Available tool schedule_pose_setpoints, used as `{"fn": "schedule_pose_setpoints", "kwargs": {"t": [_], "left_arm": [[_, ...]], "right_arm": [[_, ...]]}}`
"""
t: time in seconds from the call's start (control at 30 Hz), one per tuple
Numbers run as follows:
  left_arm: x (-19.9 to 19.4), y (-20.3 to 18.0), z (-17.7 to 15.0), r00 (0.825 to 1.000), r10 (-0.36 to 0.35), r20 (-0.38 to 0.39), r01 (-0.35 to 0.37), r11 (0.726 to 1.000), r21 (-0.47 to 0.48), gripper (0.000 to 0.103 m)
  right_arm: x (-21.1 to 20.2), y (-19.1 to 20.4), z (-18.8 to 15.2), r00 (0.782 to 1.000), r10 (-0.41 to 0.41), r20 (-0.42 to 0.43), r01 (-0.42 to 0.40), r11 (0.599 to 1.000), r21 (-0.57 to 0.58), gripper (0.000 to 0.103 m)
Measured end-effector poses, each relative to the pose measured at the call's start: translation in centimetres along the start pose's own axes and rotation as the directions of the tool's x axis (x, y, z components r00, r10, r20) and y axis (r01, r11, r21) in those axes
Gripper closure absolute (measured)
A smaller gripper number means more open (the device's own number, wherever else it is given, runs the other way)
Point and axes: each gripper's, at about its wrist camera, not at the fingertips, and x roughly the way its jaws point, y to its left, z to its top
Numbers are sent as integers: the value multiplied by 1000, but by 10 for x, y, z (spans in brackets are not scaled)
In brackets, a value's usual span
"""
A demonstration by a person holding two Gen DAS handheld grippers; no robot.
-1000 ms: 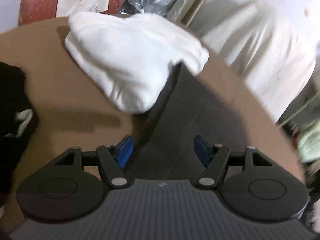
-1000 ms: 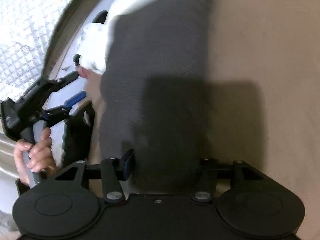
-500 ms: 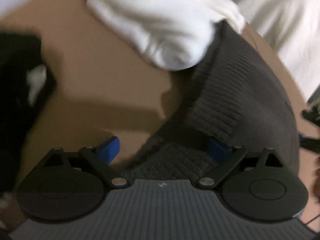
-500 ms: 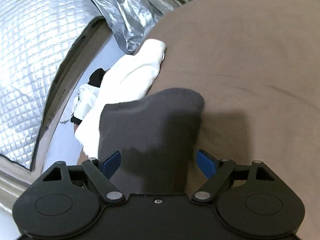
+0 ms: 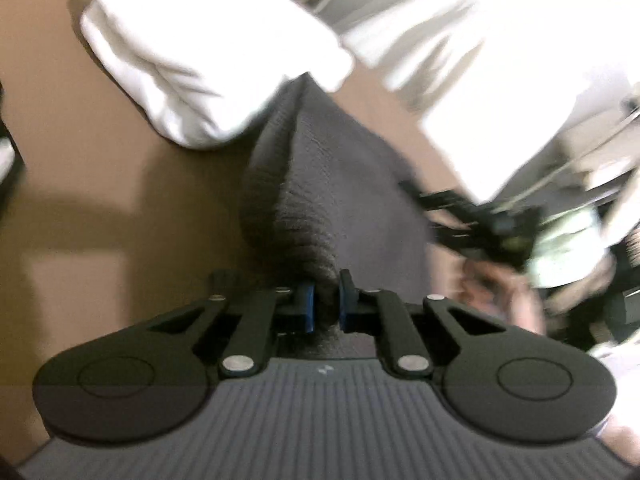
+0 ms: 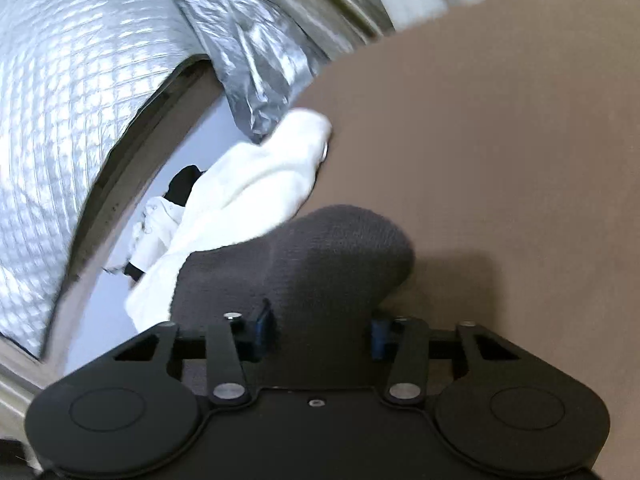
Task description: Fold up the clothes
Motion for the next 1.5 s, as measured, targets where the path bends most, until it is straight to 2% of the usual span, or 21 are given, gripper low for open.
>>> {"fn": "schedule_pose_setpoints", "kwargs": {"t": [0.1, 0.17, 0.27, 0.33, 0.37, 0.5, 0.57, 0.6, 0.63, 0.7, 0.77, 0.8, 0.87, 0.97, 1.0, 1.07, 1.1, 1.13, 1.2, 1.37, 1.5], "left_arm": [[17, 8, -16, 989, 99, -106, -96, 995, 36, 86], [35, 10, -21, 953, 265, -147, -251, 962, 102, 84], [22, 8, -14, 963, 243, -118, -233, 968, 92, 69], [17, 10, -12, 962, 252, -101, -242, 965, 99, 45], [15, 10, -11, 962, 256, -92, -247, 964, 102, 44], [12, 9, -12, 966, 246, -84, -237, 965, 109, 44], [14, 4, -18, 971, 220, -94, -210, 971, 113, 59], [11, -1, -20, 974, 209, -83, -198, 972, 128, 81], [8, -6, -21, 979, 190, -72, -178, 974, 142, 88], [-4, -16, -25, 989, 143, -39, -136, 981, 140, 89], [-17, -22, -34, 992, 122, -8, -120, 986, 119, 92], [-20, -23, -41, 988, 154, 0, -153, 978, 139, 92], [-12, -27, -58, 951, 308, -7, -298, 925, 236, 92], [19, -23, -73, 835, 546, -60, -491, 791, 366, 92], [17, -23, -70, 834, 549, -57, -497, 792, 355, 89], [-2, -21, -59, 884, 467, -19, -445, 854, 271, 80], [-13, -18, -53, 908, 420, 7, -411, 884, 222, 61], [-19, -13, -49, 924, 381, 30, -380, 908, 176, 43], [-23, 3, -42, 945, 326, 33, -328, 941, 83, 37], [2, 30, -38, 982, 173, -82, -180, 981, -79, 37], [29, 30, -38, 974, 191, -119, -203, 974, -97, 22]], "right_arm": [[-10, -3, 0, 993, -110, 35, 114, 985, -127, 47], [-24, -8, -3, 993, -107, 40, 110, 989, -99, 36], [-43, -11, -8, 998, -65, 26, 65, 998, 10, 30], [-54, -10, -26, 1000, 11, -15, -10, 999, 51, 26], [-59, -8, -36, 998, 53, -37, -50, 996, 71, 26], [-81, 7, -89, 978, 168, -127, -162, 985, 59, 10], [-79, 17, -113, 969, 155, -194, -152, 988, 31, 9], [-76, 20, -125, 960, 142, -241, -143, 990, 15, 9], [-73, 24, -139, 950, 129, -285, -139, 990, -18, 21], [-75, 34, -157, 948, 82, -309, -126, 984, -126, 67], [-94, 35, -152, 961, 95, -258, -129, 985, -117, 73], [-103, 34, -148, 961, 114, -253, -145, 984, -108, 77], [-113, 31, -142, 953, 91, -288, -143, 976, -167, 81], [-114, 26, -140, 942, -6, -334, -83, 964, -252, 82], [-116, 22, -138, 937, -5, -348, -85, 966, -243, 81], [-122, 19, -135, 946, 22, -324, -91, 976, -198, 69], [-125, 17, -133, 951, 43, -305, -98, 981, -168, 58], [-128, 15, -131, 956, 64, -285, -106, 985, -136, 42], [-133, 10, -126, 965, 103, -243, -125, 989, -75, 19], [-105, 2, -136, 939, 218, -264, -196, 975, 108, 14], [-76, 13, -160, 939, 210, -273, -182, 975, 123, 10]]}}
